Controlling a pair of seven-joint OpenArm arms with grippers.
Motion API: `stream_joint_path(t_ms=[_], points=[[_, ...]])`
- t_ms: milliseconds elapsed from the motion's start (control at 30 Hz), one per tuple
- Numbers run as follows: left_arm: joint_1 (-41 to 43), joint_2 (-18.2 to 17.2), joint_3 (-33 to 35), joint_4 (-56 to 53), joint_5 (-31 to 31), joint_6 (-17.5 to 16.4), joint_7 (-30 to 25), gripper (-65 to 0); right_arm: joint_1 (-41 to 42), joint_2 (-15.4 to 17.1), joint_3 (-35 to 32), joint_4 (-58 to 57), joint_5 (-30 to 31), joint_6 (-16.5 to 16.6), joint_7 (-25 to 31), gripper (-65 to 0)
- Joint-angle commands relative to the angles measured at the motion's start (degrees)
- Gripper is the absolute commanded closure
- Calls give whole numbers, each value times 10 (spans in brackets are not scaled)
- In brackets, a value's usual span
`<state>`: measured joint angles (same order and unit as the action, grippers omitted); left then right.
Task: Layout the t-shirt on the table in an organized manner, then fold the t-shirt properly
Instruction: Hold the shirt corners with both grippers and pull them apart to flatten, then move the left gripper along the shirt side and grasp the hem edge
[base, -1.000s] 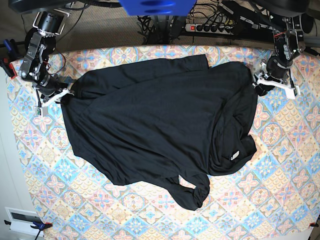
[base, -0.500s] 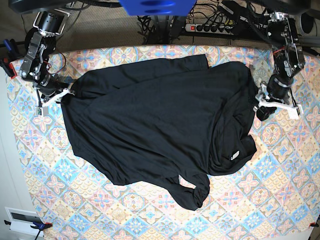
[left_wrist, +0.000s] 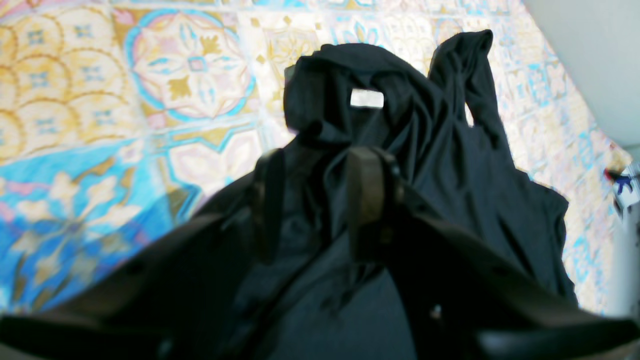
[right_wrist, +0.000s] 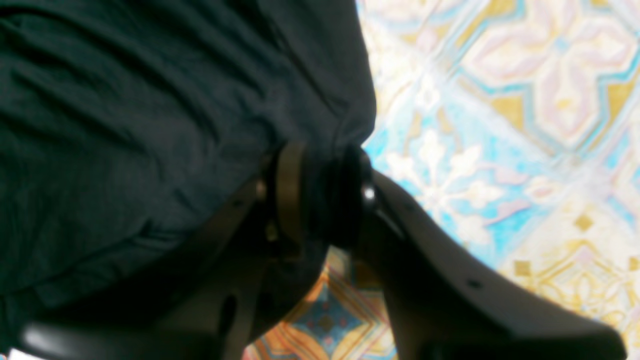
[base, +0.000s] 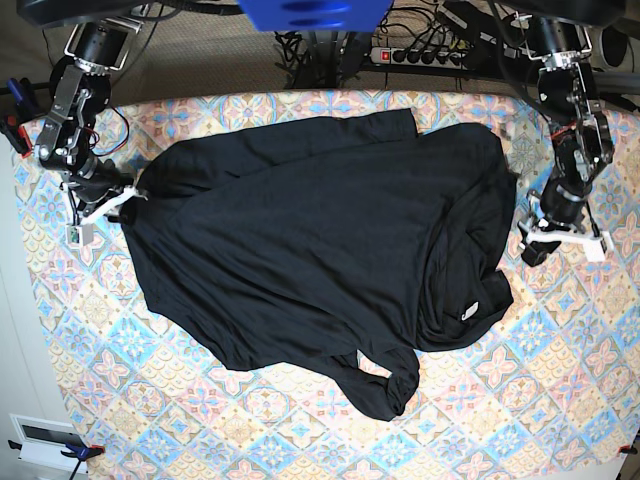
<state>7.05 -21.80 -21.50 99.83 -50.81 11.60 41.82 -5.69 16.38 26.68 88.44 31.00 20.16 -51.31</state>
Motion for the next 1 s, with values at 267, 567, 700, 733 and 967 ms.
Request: stream_joint_path(t_ms=[267,567,700,733,967], points=[[-71,11,-3,-33,-5,-5,42,-343,7,12,3,10,6,2,9,-193],[-111,44,34,-78,-1,-5,42,-342,6,12,3,11,6,2,9,-193],[-157,52,57,-156,-1,-6,38,-342,7,12,3,11,6,2,9,-193],[-169,53,62,-174,-1,-6,38,-342,7,12,3,11,6,2,9,-193],[-244,69,98,-285,-1,-6,38,-342,8,12,2,11,6,2,8,-193]])
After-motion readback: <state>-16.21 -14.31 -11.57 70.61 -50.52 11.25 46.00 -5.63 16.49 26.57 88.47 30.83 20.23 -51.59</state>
